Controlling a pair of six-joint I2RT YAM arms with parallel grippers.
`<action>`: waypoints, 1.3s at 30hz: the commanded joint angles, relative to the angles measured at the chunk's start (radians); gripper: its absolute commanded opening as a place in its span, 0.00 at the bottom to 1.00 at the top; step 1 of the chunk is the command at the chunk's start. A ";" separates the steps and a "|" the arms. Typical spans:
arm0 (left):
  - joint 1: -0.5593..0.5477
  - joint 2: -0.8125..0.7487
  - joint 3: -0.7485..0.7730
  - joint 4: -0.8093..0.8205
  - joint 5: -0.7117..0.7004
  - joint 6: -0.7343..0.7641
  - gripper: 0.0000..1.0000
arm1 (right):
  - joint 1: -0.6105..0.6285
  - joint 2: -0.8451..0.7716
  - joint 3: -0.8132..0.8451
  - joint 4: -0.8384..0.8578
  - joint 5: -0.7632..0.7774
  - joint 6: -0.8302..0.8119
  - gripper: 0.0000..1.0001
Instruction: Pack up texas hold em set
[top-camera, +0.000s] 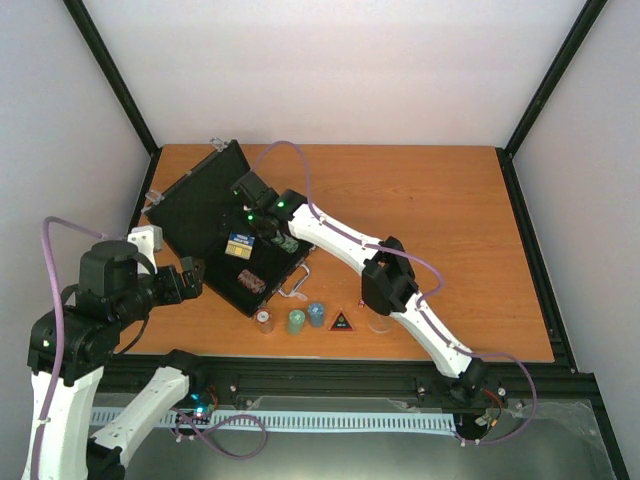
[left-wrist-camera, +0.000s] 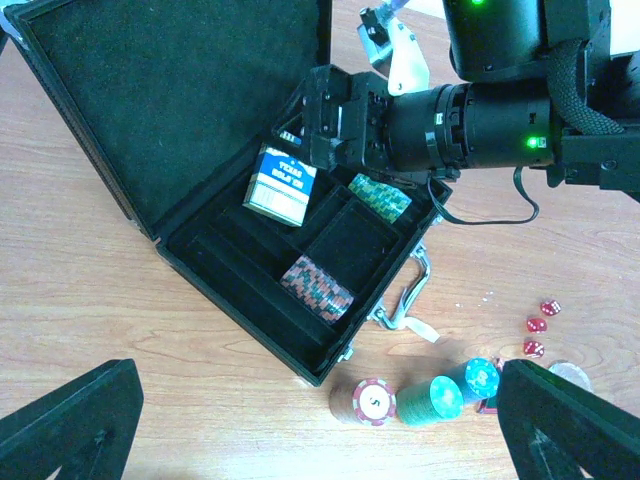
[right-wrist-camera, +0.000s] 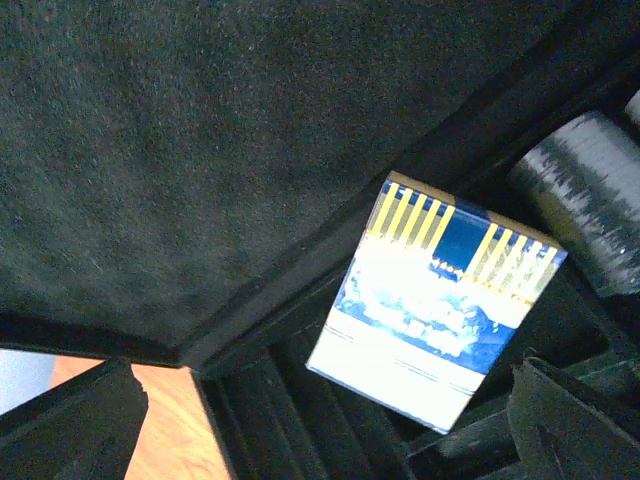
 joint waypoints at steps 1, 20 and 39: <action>-0.005 -0.009 0.014 0.009 0.002 -0.025 1.00 | 0.005 -0.008 0.020 -0.003 -0.011 -0.244 1.00; -0.005 0.034 0.007 -0.019 -0.017 -0.073 1.00 | 0.005 0.100 0.053 0.087 0.209 -0.698 1.00; -0.005 0.106 -0.049 0.066 -0.013 -0.021 1.00 | -0.047 0.137 0.067 0.024 -0.069 -0.717 1.00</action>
